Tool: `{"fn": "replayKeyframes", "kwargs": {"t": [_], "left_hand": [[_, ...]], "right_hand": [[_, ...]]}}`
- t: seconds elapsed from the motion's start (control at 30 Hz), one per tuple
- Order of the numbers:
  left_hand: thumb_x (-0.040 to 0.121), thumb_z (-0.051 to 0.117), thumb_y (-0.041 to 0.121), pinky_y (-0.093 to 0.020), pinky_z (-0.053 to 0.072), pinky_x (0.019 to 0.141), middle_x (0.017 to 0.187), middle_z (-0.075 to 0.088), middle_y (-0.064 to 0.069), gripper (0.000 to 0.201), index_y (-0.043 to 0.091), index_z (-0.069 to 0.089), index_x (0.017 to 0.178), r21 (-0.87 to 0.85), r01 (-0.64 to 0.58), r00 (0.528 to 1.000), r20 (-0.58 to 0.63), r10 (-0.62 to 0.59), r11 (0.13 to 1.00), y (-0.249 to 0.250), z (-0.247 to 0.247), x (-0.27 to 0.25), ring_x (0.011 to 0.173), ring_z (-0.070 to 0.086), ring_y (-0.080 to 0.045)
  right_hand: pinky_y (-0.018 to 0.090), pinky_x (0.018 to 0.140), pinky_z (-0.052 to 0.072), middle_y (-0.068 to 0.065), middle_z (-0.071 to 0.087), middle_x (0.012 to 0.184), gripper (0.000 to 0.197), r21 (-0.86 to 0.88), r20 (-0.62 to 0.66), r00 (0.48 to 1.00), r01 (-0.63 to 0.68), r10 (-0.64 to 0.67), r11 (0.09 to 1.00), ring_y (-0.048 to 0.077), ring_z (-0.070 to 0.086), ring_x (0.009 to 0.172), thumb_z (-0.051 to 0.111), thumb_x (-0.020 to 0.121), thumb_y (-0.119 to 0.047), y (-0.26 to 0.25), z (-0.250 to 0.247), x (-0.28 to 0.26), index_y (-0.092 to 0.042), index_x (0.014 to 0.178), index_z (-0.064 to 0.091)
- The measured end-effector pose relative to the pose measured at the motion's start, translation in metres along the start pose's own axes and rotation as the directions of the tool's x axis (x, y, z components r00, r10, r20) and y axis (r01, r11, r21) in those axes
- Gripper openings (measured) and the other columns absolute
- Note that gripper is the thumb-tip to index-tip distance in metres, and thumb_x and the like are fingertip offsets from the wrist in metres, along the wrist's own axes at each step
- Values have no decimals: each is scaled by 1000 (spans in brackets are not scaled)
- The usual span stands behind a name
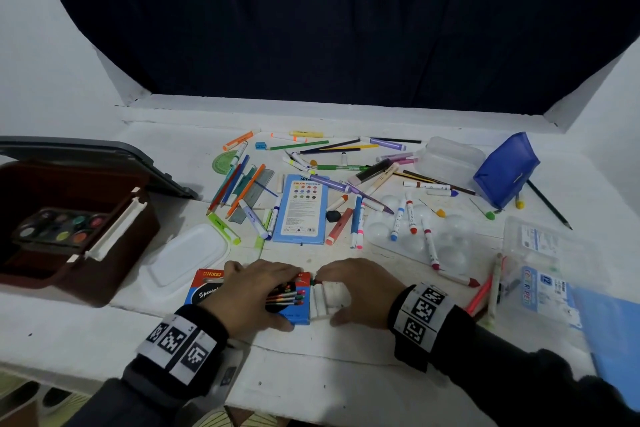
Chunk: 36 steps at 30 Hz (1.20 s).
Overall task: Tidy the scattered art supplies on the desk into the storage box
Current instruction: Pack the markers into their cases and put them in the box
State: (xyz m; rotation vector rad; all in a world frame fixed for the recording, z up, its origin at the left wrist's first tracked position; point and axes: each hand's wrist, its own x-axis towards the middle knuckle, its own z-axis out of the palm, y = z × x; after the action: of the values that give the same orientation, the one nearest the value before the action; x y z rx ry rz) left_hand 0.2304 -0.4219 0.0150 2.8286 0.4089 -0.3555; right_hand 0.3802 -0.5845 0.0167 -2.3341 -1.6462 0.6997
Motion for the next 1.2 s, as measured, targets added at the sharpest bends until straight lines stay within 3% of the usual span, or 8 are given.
{"fn": "replayKeyframes", "kwargs": {"t": [0.13,0.4,0.63,0.73,0.83,0.9,1.1,1.2], "left_hand": [[79,72,55,-42,24,101,140,47,22,75,41,35,143,6,3,1000,-10,-2,1000,4,0,-1,131,37,-6],[78,72,57,-44,26,102,141,47,21,76,41,35,142,61,37,999,-17,-36,997,10,1,2,130,40,-7],[77,72,58,-43,26,102,142,46,22,79,41,34,143,57,41,999,-4,-40,998,10,-1,1,130,40,-7],[76,73,58,-43,26,103,140,47,22,79,41,34,143,42,36,999,7,-36,998,10,-2,2,128,40,-6],[76,73,59,-42,25,103,139,47,23,81,42,33,143,30,34,999,15,-34,999,9,-2,2,128,40,-6],[75,73,61,-43,25,104,141,46,23,83,42,32,145,34,34,999,21,-35,999,8,-2,3,130,39,-6],[74,72,64,-42,26,102,143,44,23,88,42,29,147,31,32,998,51,-34,999,8,-4,7,130,39,-6],[77,68,66,-40,25,103,145,41,21,87,42,26,149,36,24,998,59,-26,999,12,-8,10,132,38,-7]], "right_hand": [[40,92,51,-4,66,111,49,50,-25,1000,8,-7,999,14,60,100,81,72,-41,-7,8,7,-24,114,63],[32,88,50,-1,66,110,50,71,-64,998,-14,19,997,16,60,98,82,72,-40,-13,15,11,-20,113,61],[38,93,51,-2,64,115,59,103,-95,994,-39,49,994,15,58,103,86,66,-39,-7,14,4,-21,115,58],[39,106,41,-4,56,131,70,104,-105,991,-67,78,992,16,50,118,84,69,-40,-2,11,-6,-24,128,51],[36,116,27,-8,42,146,73,67,-138,980,-134,142,989,13,37,132,74,79,-45,8,5,-27,-27,141,40],[35,115,29,-9,43,145,62,21,-195,966,-170,171,985,12,38,132,64,86,-49,18,0,-41,-29,140,42],[38,97,43,-8,58,116,34,-144,-310,870,-442,384,886,13,51,108,54,90,-47,54,-34,-72,-30,119,56],[40,97,42,-7,61,112,28,-241,-297,822,-557,486,795,15,54,108,56,90,-42,70,-50,-81,-28,115,58]]}}
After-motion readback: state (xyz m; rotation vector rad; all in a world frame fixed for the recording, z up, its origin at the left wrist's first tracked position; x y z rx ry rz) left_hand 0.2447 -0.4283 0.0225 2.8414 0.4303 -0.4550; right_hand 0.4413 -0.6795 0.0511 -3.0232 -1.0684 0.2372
